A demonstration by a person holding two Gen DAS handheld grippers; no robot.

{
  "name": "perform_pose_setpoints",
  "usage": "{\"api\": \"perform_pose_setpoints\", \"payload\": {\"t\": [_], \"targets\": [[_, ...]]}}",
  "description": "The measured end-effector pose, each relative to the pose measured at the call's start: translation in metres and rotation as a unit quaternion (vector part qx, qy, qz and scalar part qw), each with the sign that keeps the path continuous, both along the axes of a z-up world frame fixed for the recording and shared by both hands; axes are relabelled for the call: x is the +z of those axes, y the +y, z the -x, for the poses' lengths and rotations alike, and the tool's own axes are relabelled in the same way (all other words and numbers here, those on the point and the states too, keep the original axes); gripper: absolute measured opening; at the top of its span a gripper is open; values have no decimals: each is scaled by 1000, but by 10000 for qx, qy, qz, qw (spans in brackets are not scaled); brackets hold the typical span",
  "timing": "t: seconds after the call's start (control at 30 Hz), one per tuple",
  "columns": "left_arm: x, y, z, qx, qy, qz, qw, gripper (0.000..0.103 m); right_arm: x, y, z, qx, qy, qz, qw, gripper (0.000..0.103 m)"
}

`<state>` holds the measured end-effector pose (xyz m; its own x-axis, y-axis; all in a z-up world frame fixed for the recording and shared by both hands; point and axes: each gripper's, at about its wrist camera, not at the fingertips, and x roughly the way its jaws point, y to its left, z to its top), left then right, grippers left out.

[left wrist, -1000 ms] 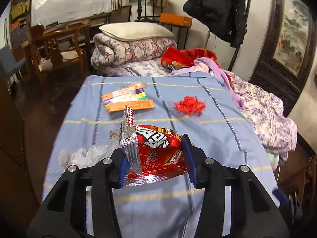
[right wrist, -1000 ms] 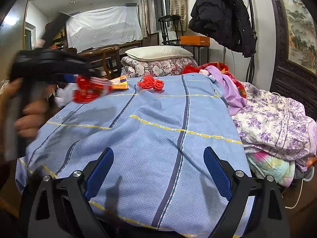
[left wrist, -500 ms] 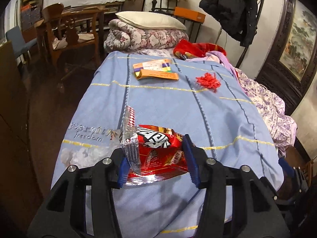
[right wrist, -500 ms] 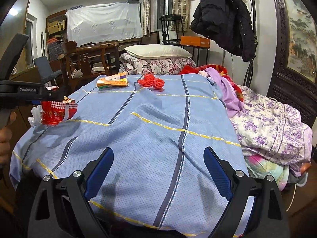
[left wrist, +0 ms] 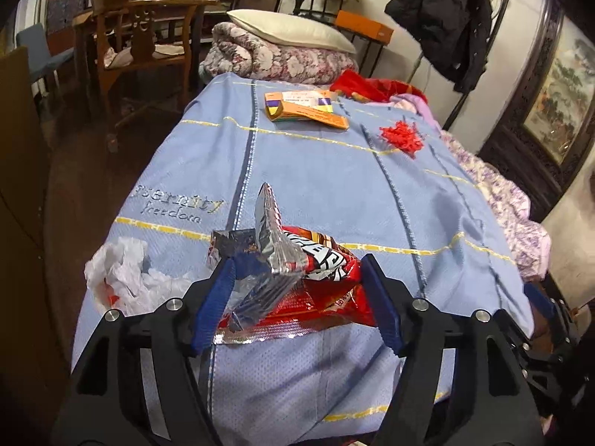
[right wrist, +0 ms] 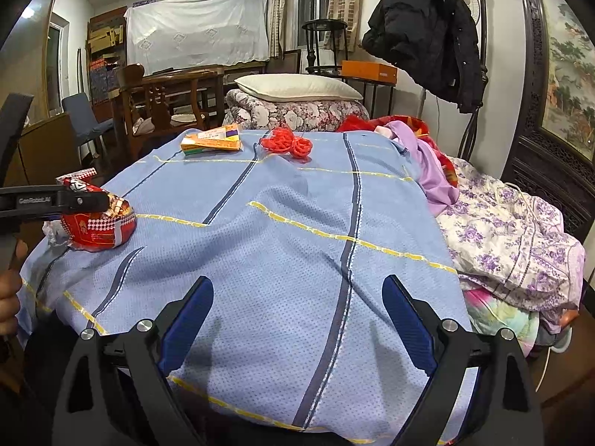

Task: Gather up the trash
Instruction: 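Grasp the red snack wrapper with the left gripper while the right grasps the red tassels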

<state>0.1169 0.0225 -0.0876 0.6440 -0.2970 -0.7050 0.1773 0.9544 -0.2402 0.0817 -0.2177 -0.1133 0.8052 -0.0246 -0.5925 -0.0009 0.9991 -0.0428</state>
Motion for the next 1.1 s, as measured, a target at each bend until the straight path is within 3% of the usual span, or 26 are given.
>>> {"api": "perform_pose_setpoints", "payload": {"t": [0.13, 0.37, 0.63, 0.77, 0.9, 1.0, 1.1], "targets": [[-1, 5, 10, -184, -76, 284, 9994, 58, 0, 0, 0, -1, -3, -2, 10000, 90], [5, 8, 26, -322, -236, 428, 9983, 53, 0, 0, -1, 4, 4, 4, 10000, 90], [7, 5, 28, -366, -290, 457, 9979, 50, 2, 1, 0, 1, -26, 24, 10000, 90], [11, -2, 27, -388, -386, 317, 9980, 50, 25, 5, -4, 214, -320, 83, 9992, 90], [9, -4, 21, -373, -359, 257, 9983, 50, 62, -1, -43, 414, -427, -404, 9974, 90], [9, -4, 16, -351, -359, 264, 9984, 50, 76, -9, -106, 500, -64, -859, 9950, 90], [7, -3, 12, -341, -368, 240, 9984, 50, 71, -10, -161, 371, 240, -936, 9946, 90]]}}
